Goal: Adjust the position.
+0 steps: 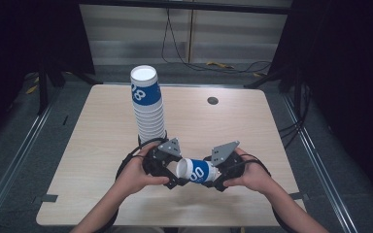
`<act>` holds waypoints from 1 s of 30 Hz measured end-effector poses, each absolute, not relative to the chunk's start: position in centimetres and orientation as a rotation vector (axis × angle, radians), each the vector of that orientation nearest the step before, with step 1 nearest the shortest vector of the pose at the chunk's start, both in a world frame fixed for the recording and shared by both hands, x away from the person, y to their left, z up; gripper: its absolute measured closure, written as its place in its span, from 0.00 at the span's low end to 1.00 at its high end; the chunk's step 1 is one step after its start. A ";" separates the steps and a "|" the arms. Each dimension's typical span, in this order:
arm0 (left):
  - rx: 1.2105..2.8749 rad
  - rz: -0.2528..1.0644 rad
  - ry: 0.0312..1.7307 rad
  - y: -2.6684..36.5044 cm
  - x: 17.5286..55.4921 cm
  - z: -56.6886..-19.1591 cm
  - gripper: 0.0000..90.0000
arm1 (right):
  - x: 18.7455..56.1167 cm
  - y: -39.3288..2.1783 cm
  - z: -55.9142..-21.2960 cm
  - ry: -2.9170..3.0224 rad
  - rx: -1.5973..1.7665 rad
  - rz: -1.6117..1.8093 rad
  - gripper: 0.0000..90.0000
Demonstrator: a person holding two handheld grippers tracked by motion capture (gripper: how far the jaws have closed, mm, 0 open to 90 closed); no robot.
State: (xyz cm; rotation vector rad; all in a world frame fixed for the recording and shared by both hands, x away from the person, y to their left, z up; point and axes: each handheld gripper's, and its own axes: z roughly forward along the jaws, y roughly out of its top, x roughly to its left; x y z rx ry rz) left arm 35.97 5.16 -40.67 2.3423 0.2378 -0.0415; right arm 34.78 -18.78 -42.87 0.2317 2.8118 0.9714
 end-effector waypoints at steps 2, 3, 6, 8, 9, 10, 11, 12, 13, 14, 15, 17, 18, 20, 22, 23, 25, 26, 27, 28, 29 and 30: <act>2.357 -0.045 0.233 5.1 36.0 -40.7 0.21 | 34.7 -18.7 -42.9 2.824 0.216 0.955 0.22; 2.368 -0.039 0.224 5.1 36.0 -40.6 0.21 | 34.8 -18.6 -42.9 2.827 0.214 0.940 0.22; 2.386 -0.036 0.212 5.0 36.0 -40.7 0.22 | 34.7 -18.5 -42.9 2.840 0.210 0.924 0.22; 2.405 -0.031 0.207 4.8 36.0 -40.7 0.23 | 34.7 -18.4 -42.9 2.848 0.192 0.915 0.22; 2.412 -0.028 0.207 4.8 35.9 -40.7 0.24 | 34.8 -18.4 -42.8 2.851 0.188 0.908 0.22; 2.430 -0.027 0.197 4.7 36.0 -40.6 0.24 | 34.7 -18.3 -42.9 2.856 0.186 0.904 0.22; 2.439 -0.018 0.196 4.7 35.9 -40.6 0.24 | 34.7 -18.3 -42.9 2.860 0.184 0.898 0.22; 2.448 -0.014 0.188 4.6 35.8 -40.5 0.24 | 34.7 -18.2 -42.9 2.864 0.181 0.884 0.22; 2.454 -0.007 0.182 4.5 35.8 -40.5 0.24 | 34.8 -18.2 -42.9 2.866 0.170 0.878 0.22; 2.458 -0.006 0.181 4.5 35.8 -40.5 0.24 | 34.8 -18.2 -42.8 2.871 0.170 0.871 0.22; 2.463 -0.004 0.182 4.4 35.8 -40.5 0.24 | 34.8 -18.2 -42.8 2.870 0.175 0.867 0.22; 2.484 0.005 0.167 4.3 35.7 -40.4 0.24 | 34.8 -18.1 -42.8 2.879 0.167 0.849 0.22; 2.489 0.010 0.169 4.2 35.7 -40.3 0.24 | 34.9 -18.1 -42.8 2.883 0.162 0.842 0.22; 2.513 0.026 0.148 4.1 35.6 -40.1 0.24 | 34.9 -18.1 -42.7 2.891 0.164 0.824 0.22; 2.522 0.030 0.138 3.8 35.5 -39.9 0.24 | 34.9 -18.1 -42.7 2.893 0.171 0.818 0.22; 2.526 0.035 0.134 3.7 35.4 -39.9 0.24 | 34.9 -18.0 -42.7 2.893 0.163 0.816 0.22; 2.543 0.039 0.125 3.5 35.2 -39.8 0.24 | 34.9 -18.0 -42.6 2.892 0.165 0.810 0.22; 2.554 0.038 0.118 3.4 35.2 -39.8 0.24 | 35.0 -18.0 -42.7 2.891 0.158 0.815 0.22; 2.567 0.048 0.105 3.3 35.2 -39.8 0.24 | 35.0 -18.0 -42.7 2.892 0.157 0.814 0.22; 2.573 0.051 0.106 3.2 35.1 -39.8 0.24 | 35.0 -18.0 -42.7 2.894 0.160 0.814 0.22; 2.592 0.057 0.093 3.1 35.1 -39.7 0.24 | 35.0 -18.0 -42.6 2.895 0.161 0.811 0.22; 2.598 0.060 0.088 3.0 35.0 -39.8 0.24 | 35.0 -17.9 -42.6 2.894 0.163 0.809 0.22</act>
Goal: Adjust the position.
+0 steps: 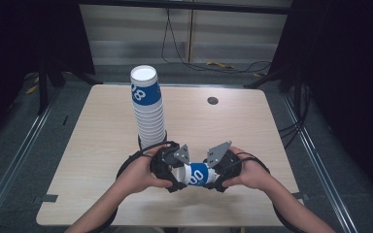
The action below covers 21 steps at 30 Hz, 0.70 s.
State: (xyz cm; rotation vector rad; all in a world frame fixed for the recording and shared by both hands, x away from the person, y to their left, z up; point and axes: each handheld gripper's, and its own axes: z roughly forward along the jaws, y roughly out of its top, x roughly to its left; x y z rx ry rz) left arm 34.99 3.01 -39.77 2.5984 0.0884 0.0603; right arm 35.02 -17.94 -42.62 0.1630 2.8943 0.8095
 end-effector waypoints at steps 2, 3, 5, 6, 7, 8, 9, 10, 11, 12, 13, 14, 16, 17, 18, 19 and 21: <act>2.606 0.064 0.078 2.8 34.9 -39.8 0.24 | 35.0 -17.9 -42.7 2.902 0.158 0.808 0.22; 2.608 0.068 0.076 2.7 34.9 -39.8 0.24 | 35.0 -17.9 -42.7 2.903 0.157 0.804 0.22; 2.612 0.064 0.064 2.6 34.8 -39.8 0.24 | 35.0 -17.9 -42.7 2.905 0.159 0.801 0.22; 2.613 0.064 0.067 2.5 34.8 -39.7 0.24 | 35.0 -17.9 -42.7 2.904 0.158 0.804 0.22; 2.612 0.062 0.068 2.5 34.8 -39.8 0.24 | 35.1 -17.9 -42.7 2.904 0.154 0.809 0.22; 2.612 0.063 0.068 2.4 34.9 -39.8 0.24 | 35.1 -17.9 -42.7 2.905 0.155 0.808 0.22; 2.615 0.067 0.060 2.4 34.9 -39.7 0.25 | 35.0 -17.9 -42.7 2.904 0.155 0.806 0.22; 2.611 0.069 0.059 2.4 34.9 -39.8 0.25 | 35.0 -17.9 -42.7 2.906 0.158 0.805 0.22; 2.612 0.068 0.052 2.4 34.9 -39.7 0.25 | 35.0 -17.9 -42.7 2.908 0.155 0.806 0.22; 2.613 0.064 0.052 2.4 34.9 -39.7 0.26 | 35.0 -17.9 -42.7 2.906 0.158 0.807 0.22; 2.614 0.065 0.047 2.3 34.9 -39.7 0.26 | 35.0 -17.8 -42.7 2.907 0.162 0.806 0.22; 2.610 0.058 0.052 2.3 34.9 -39.7 0.26 | 35.0 -17.8 -42.7 2.908 0.156 0.809 0.22; 2.607 0.058 0.055 2.2 35.0 -39.9 0.26 | 35.0 -17.8 -42.7 2.908 0.150 0.801 0.22; 2.607 0.058 0.049 2.2 35.0 -39.9 0.26 | 35.0 -17.7 -42.8 2.912 0.154 0.799 0.22; 2.606 0.055 0.055 2.2 35.0 -40.0 0.26 | 35.0 -17.7 -42.8 2.914 0.156 0.800 0.22; 2.606 0.053 0.061 2.1 35.0 -40.1 0.26 | 35.0 -17.7 -42.9 2.917 0.155 0.799 0.22; 2.608 0.051 0.056 2.0 35.0 -40.1 0.26 | 35.0 -17.6 -42.9 2.918 0.151 0.793 0.22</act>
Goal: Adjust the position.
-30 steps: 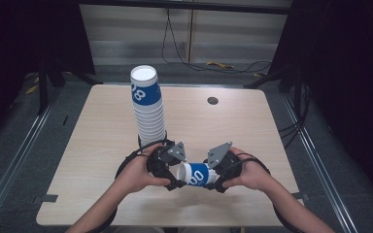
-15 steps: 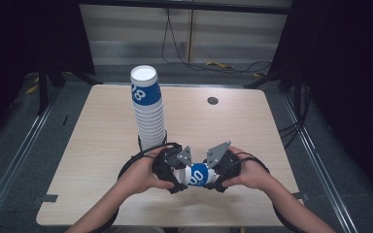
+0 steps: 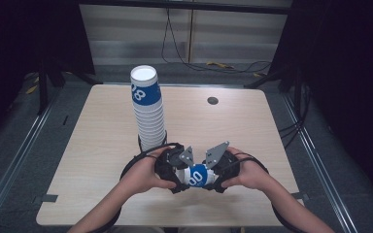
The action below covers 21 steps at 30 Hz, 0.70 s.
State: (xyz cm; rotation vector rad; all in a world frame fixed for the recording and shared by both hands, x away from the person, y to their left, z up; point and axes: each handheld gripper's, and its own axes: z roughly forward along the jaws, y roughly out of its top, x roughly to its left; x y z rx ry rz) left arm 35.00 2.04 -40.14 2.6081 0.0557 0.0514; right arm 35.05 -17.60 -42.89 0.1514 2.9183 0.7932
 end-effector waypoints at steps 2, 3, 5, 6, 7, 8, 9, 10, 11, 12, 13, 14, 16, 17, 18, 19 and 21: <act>2.607 0.059 0.057 2.0 35.0 -40.2 0.26 | 35.1 -17.5 -42.9 2.918 0.146 0.796 0.22; 2.607 0.060 0.058 1.9 35.0 -40.2 0.27 | 35.1 -17.5 -42.8 2.919 0.147 0.797 0.22; 2.603 0.061 0.057 1.9 35.1 -40.2 0.28 | 35.1 -17.4 -42.9 2.919 0.136 0.804 0.22; 2.604 0.062 0.056 1.9 35.1 -40.2 0.29 | 35.1 -17.4 -42.9 2.917 0.139 0.800 0.22; 2.607 0.069 0.048 1.9 35.1 -40.2 0.30 | 35.1 -17.4 -42.9 2.920 0.136 0.805 0.22; 2.606 0.071 0.048 1.9 35.1 -40.2 0.31 | 35.1 -17.4 -42.9 2.922 0.143 0.806 0.22; 2.604 0.069 0.050 1.9 35.1 -40.2 0.32 | 35.1 -17.4 -42.9 2.923 0.139 0.805 0.22; 2.604 0.073 0.041 2.0 35.1 -40.2 0.32 | 35.1 -17.4 -42.9 2.922 0.136 0.801 0.22; 2.597 0.071 0.052 2.0 35.1 -40.3 0.32 | 35.1 -17.4 -42.9 2.924 0.137 0.810 0.21; 2.596 0.063 0.059 2.0 35.2 -40.3 0.32 | 35.1 -17.4 -42.9 2.923 0.137 0.811 0.21; 2.599 0.062 0.059 2.0 35.2 -40.3 0.32 | 35.1 -17.3 -42.9 2.923 0.140 0.814 0.21; 2.604 0.060 0.052 2.0 35.2 -40.3 0.32 | 35.2 -17.4 -42.9 2.921 0.139 0.817 0.21; 2.610 0.057 0.059 2.0 35.3 -40.4 0.32 | 35.1 -17.3 -42.9 2.922 0.137 0.811 0.21; 2.619 0.053 0.062 2.0 35.3 -40.4 0.32 | 35.2 -17.3 -42.8 2.924 0.137 0.813 0.21; 2.622 0.054 0.067 2.0 35.3 -40.4 0.32 | 35.2 -17.3 -42.8 2.923 0.136 0.812 0.21; 2.623 0.056 0.068 2.0 35.3 -40.5 0.32 | 35.2 -17.3 -42.8 2.922 0.133 0.812 0.21; 2.626 0.055 0.075 2.0 35.3 -40.5 0.32 | 35.2 -17.3 -42.8 2.920 0.130 0.810 0.21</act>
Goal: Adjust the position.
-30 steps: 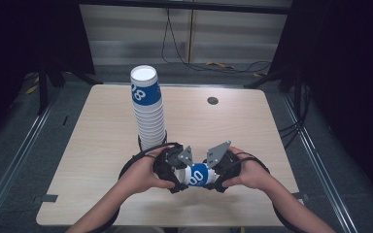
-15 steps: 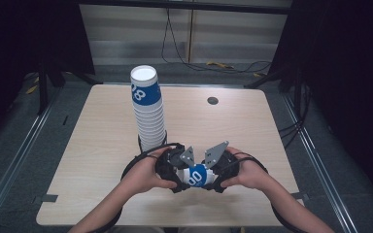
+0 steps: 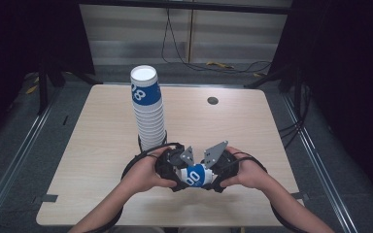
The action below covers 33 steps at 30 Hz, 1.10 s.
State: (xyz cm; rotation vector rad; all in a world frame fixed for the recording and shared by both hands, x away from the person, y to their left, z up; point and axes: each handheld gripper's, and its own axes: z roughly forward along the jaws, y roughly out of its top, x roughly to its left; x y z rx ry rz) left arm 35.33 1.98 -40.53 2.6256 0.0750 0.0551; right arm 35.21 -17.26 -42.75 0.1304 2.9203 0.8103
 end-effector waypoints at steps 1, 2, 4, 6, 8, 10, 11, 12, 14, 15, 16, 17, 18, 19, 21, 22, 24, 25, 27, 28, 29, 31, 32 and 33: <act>2.628 0.052 0.076 2.0 35.4 -40.6 0.32 | 35.2 -17.3 -42.7 2.919 0.122 0.812 0.21; 2.627 0.053 0.076 2.0 35.4 -40.6 0.32 | 35.2 -17.3 -42.7 2.919 0.120 0.814 0.22; 2.637 0.048 0.079 2.0 35.4 -40.6 0.33 | 35.2 -17.2 -42.7 2.918 0.118 0.813 0.22; 2.641 0.049 0.086 2.0 35.4 -40.6 0.33 | 35.2 -17.2 -42.6 2.915 0.112 0.813 0.22; 2.646 0.048 0.091 2.0 35.4 -40.6 0.33 | 35.2 -17.2 -42.6 2.914 0.111 0.816 0.22; 2.650 0.045 0.096 2.0 35.4 -40.5 0.33 | 35.2 -17.1 -42.6 2.909 0.110 0.818 0.22; 2.655 0.047 0.093 2.0 35.4 -40.5 0.33 | 35.2 -17.1 -42.5 2.910 0.109 0.820 0.22; 2.660 0.044 0.094 2.0 35.4 -40.5 0.33 | 35.2 -17.1 -42.5 2.909 0.107 0.822 0.22; 2.657 0.044 0.105 2.0 35.4 -40.5 0.33 | 35.2 -17.1 -42.4 2.906 0.099 0.824 0.22; 2.661 0.042 0.106 2.1 35.4 -40.5 0.33 | 35.1 -17.1 -42.4 2.903 0.099 0.819 0.22; 2.658 0.035 0.110 2.1 35.4 -40.5 0.33 | 35.1 -17.0 -42.4 2.900 0.096 0.823 0.22; 2.654 0.039 0.110 2.1 35.4 -40.6 0.33 | 35.1 -17.0 -42.4 2.904 0.096 0.825 0.22; 2.656 0.047 0.101 2.1 35.5 -40.5 0.33 | 35.2 -17.0 -42.4 2.898 0.092 0.824 0.22; 2.650 0.036 0.129 2.2 35.4 -40.6 0.33 | 35.2 -17.0 -42.4 2.895 0.089 0.827 0.22; 2.649 0.038 0.136 2.2 35.3 -40.5 0.33 | 35.2 -17.0 -42.4 2.892 0.083 0.834 0.21; 2.655 0.046 0.121 2.2 35.3 -40.5 0.33 | 35.1 -17.0 -42.4 2.891 0.085 0.836 0.21; 2.653 0.048 0.125 2.2 35.3 -40.5 0.33 | 35.1 -17.0 -42.4 2.888 0.082 0.837 0.21; 2.653 0.046 0.132 2.2 35.3 -40.5 0.33 | 35.1 -17.0 -42.3 2.885 0.080 0.838 0.21; 2.649 0.046 0.122 2.2 35.3 -40.4 0.33 | 35.1 -17.1 -42.2 2.884 0.075 0.838 0.21; 2.650 0.063 0.115 2.3 35.4 -40.4 0.34 | 35.1 -17.1 -42.2 2.883 0.071 0.837 0.21; 2.651 0.067 0.109 2.3 35.4 -40.4 0.34 | 35.1 -17.1 -42.2 2.874 0.073 0.838 0.21; 2.654 0.055 0.107 2.3 35.4 -40.4 0.34 | 35.1 -17.1 -42.2 2.872 0.070 0.844 0.20; 2.652 0.057 0.102 2.3 35.4 -40.4 0.33 | 35.0 -17.1 -42.2 2.868 0.064 0.847 0.20; 2.644 0.057 0.112 2.4 35.4 -40.4 0.33 | 35.0 -17.1 -42.2 2.867 0.069 0.853 0.19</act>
